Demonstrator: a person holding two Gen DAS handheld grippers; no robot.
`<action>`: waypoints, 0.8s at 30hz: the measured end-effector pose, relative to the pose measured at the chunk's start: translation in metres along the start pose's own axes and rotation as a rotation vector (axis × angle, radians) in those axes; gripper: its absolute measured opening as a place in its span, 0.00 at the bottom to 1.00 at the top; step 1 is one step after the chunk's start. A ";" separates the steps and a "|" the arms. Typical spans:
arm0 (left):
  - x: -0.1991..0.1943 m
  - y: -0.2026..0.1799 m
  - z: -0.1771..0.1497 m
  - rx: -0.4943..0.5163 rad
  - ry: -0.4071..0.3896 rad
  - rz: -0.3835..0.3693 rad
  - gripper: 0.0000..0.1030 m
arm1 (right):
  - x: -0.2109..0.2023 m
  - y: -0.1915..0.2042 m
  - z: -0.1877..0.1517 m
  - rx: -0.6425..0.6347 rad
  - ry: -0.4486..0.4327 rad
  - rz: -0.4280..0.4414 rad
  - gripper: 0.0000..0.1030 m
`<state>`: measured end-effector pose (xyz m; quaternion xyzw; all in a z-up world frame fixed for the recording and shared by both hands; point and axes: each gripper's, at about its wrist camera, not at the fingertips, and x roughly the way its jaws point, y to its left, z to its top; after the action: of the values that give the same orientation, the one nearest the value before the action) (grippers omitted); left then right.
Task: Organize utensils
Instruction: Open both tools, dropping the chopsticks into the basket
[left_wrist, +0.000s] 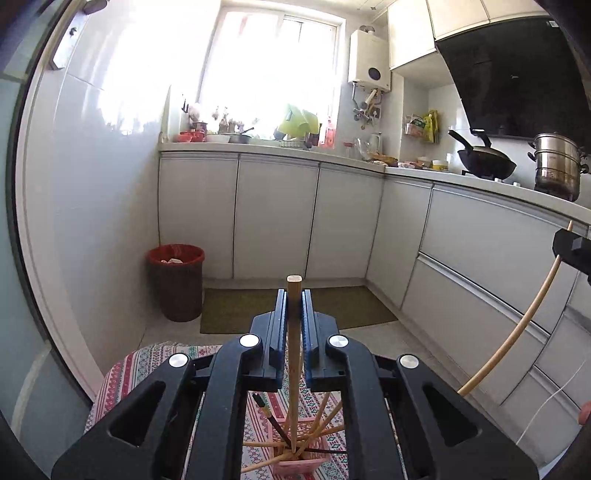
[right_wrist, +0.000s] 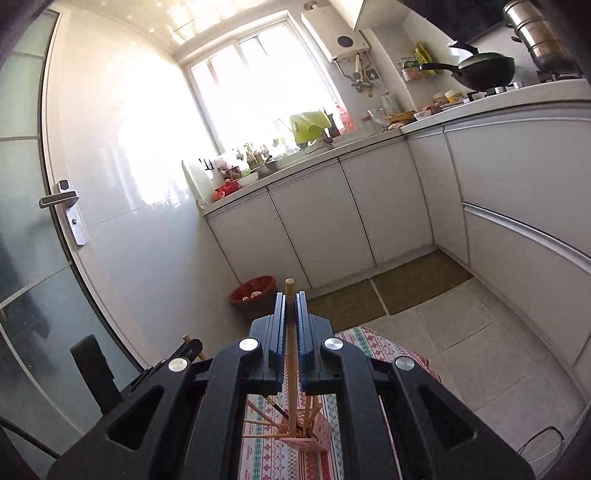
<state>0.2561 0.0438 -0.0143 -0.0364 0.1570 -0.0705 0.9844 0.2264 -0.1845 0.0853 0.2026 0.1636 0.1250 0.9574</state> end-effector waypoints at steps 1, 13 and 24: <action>0.008 0.001 -0.007 0.003 0.019 0.013 0.07 | 0.009 -0.005 -0.007 0.000 0.007 -0.002 0.05; -0.036 0.051 -0.013 -0.149 -0.128 0.108 0.60 | 0.077 0.006 -0.046 -0.049 0.047 -0.011 0.05; -0.053 0.071 -0.007 -0.156 -0.160 0.217 0.69 | 0.128 0.009 -0.085 -0.049 0.114 0.006 0.24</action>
<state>0.2130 0.1217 -0.0114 -0.1010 0.0861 0.0519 0.9898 0.3116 -0.1083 -0.0180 0.1719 0.2143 0.1432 0.9508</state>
